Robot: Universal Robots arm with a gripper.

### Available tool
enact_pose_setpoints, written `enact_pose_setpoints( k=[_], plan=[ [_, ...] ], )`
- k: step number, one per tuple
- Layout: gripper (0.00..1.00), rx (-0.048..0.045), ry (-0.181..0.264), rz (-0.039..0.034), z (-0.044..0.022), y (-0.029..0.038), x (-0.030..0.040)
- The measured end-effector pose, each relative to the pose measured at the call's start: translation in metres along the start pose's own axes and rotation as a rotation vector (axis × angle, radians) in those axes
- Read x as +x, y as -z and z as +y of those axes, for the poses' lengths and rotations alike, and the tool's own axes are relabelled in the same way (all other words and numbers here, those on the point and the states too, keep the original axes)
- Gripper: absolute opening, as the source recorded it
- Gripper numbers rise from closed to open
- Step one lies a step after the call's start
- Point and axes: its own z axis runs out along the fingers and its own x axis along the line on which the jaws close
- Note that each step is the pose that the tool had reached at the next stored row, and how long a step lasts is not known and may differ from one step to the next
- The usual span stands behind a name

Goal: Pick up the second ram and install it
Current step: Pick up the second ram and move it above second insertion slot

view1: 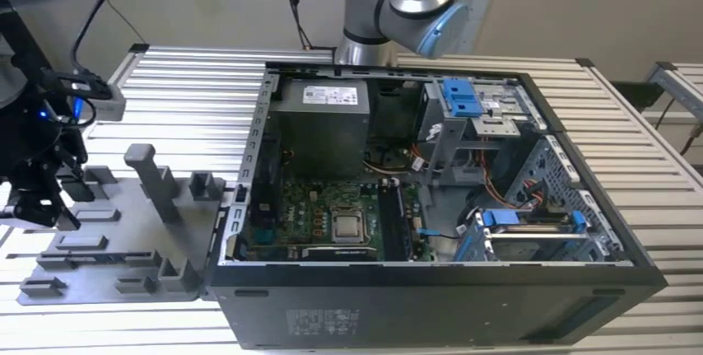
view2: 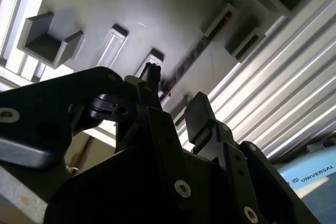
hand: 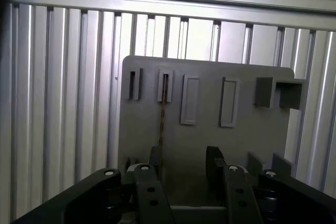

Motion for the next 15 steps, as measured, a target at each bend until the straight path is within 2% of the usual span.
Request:
enact_pose_setpoints(
  k=[15],
  plan=[
    [0.48, 0.0020, 0.000, 0.0001, -0.0002, -0.0183, 0.0012]
  ],
)
